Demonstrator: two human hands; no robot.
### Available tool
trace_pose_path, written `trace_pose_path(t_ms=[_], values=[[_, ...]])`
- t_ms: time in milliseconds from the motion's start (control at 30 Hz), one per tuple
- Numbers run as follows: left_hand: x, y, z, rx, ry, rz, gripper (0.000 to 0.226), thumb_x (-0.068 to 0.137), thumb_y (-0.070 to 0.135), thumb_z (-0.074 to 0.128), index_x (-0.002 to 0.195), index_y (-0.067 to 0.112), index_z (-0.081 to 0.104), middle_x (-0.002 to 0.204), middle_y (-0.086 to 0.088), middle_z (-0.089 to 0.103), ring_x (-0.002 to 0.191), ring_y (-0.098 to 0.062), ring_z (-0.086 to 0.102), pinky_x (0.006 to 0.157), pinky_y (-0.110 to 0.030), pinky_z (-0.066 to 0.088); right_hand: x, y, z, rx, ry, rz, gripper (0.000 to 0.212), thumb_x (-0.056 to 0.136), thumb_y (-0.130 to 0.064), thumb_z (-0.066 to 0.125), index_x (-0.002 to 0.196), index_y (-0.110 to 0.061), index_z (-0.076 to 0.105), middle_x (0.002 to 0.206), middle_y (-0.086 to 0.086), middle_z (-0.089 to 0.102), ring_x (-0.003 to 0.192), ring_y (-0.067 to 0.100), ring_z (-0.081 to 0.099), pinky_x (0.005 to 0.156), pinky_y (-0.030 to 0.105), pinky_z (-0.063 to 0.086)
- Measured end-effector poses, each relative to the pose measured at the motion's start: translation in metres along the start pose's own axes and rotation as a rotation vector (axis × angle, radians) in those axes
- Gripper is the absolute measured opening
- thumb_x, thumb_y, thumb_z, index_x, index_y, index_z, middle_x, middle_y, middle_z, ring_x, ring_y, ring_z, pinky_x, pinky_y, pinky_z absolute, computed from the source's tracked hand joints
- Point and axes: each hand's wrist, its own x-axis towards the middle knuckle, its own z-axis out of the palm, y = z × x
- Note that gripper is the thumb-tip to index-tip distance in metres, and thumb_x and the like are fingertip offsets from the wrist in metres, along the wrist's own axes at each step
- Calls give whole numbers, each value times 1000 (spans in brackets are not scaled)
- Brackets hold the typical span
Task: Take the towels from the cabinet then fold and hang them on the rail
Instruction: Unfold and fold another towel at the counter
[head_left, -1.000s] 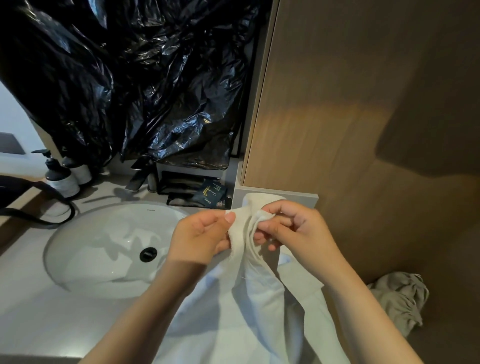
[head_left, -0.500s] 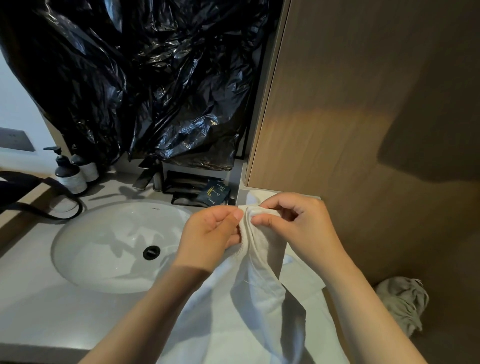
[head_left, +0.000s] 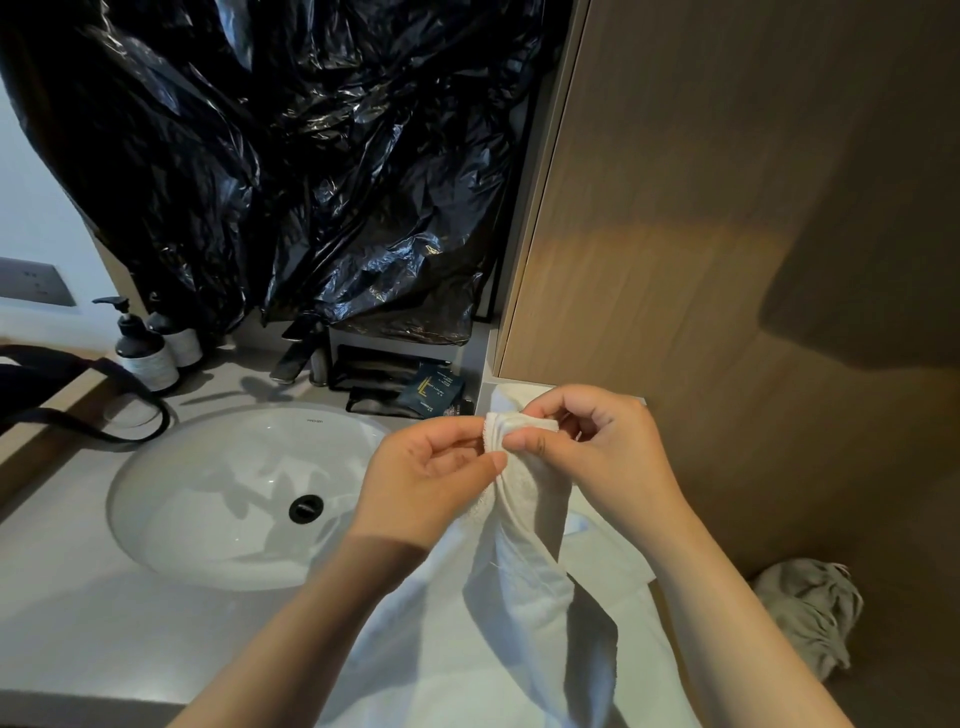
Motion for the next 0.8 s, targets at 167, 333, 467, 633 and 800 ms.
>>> trace_pose_path(t_ms=[167, 333, 467, 633, 800], values=[[4, 7, -1, 74, 68, 38, 34, 81, -17, 62, 95, 12, 74, 88, -9, 76, 80, -21, 73, 74, -26, 59, 1, 0, -8, -29, -53, -29, 10, 72, -34, 84, 76, -32, 75, 70, 5, 64, 58, 5, 44, 54, 17, 36], [14, 26, -14, 92, 68, 107, 30, 80, -17, 64, 100, 4, 71, 92, -15, 75, 84, -27, 72, 79, -33, 60, 7, 6, -35, -286, -97, -28, 41, 69, -69, 63, 92, -36, 72, 89, -13, 67, 67, 9, 53, 59, 21, 43], [25, 43, -20, 113, 89, 150, 32, 81, -18, 61, 99, 6, 72, 87, -9, 76, 75, -14, 72, 65, -21, 57, 12, 5, -51, -493, -97, -59, 41, 75, -72, 52, 87, -36, 65, 89, -20, 63, 77, 4, 58, 65, 29, 52], [37, 58, -32, 175, 144, 188, 31, 81, -13, 63, 99, 10, 73, 85, -4, 77, 68, -9, 71, 58, -15, 52, 12, 6, -62, -598, -49, -103, 46, 77, -77, 49, 74, -31, 57, 69, -14, 60, 69, 7, 58, 55, 23, 46], [37, 69, -39, 233, 186, 239, 30, 79, -9, 68, 97, 14, 75, 86, -3, 77, 78, -16, 73, 66, -22, 58, 9, 0, -59, -595, 99, -220, 37, 82, -71, 51, 79, -36, 60, 72, -21, 58, 75, 4, 58, 57, 15, 41]])
